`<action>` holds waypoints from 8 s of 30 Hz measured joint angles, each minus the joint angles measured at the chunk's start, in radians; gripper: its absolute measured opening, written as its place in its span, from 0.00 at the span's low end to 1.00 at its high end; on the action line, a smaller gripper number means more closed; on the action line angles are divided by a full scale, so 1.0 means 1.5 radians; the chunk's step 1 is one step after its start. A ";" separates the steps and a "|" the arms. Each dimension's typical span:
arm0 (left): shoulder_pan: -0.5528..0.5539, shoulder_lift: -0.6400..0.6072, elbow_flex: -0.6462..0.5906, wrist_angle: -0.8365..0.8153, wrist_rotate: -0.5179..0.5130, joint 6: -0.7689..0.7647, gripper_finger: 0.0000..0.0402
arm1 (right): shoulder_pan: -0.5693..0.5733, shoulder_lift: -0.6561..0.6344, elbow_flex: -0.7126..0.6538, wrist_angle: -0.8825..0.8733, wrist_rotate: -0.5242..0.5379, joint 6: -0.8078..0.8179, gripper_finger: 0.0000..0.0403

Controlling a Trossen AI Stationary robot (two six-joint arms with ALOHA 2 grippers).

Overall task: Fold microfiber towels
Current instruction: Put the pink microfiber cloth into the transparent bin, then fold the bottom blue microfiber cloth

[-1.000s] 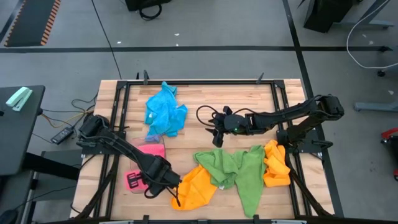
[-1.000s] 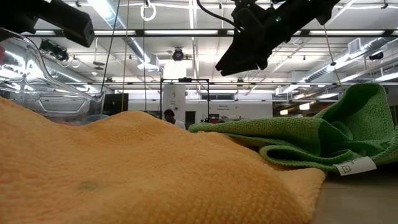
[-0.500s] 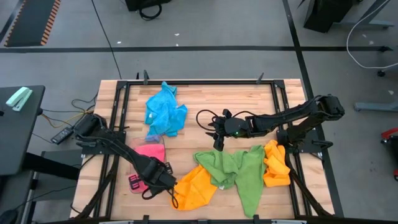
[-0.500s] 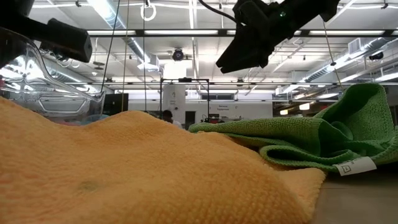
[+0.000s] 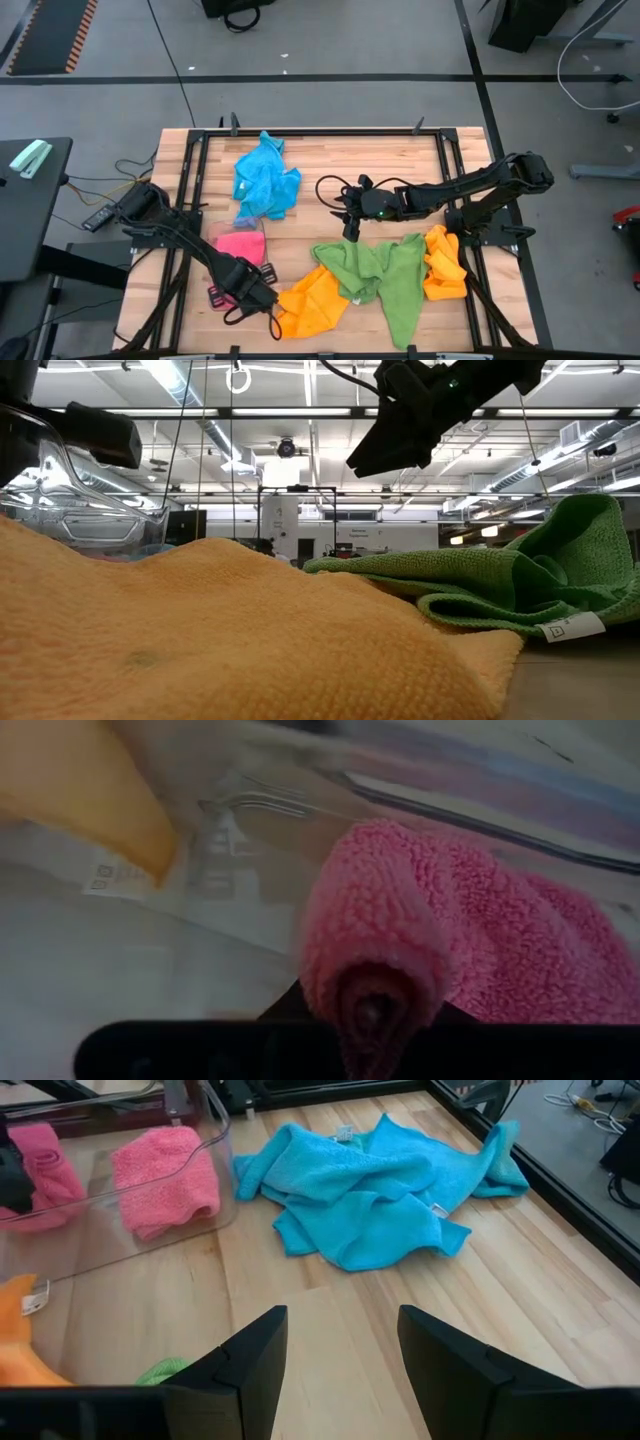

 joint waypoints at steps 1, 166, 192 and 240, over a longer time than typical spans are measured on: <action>0.000 0.000 0.000 0.005 -0.006 -0.004 0.04 | 0.000 0.000 0.000 0.000 0.000 0.000 0.50; 0.786 -0.083 -0.177 0.306 -0.122 -0.437 0.17 | -0.213 0.003 -0.057 0.112 -0.223 -0.284 0.50; 0.647 -0.086 -0.123 0.559 -0.123 -0.290 0.01 | -0.216 0.003 -0.057 0.094 -0.223 -0.283 0.50; 0.561 -0.087 -0.124 0.749 -0.052 -0.182 0.04 | -0.267 0.003 -0.056 0.097 -0.312 -0.191 0.17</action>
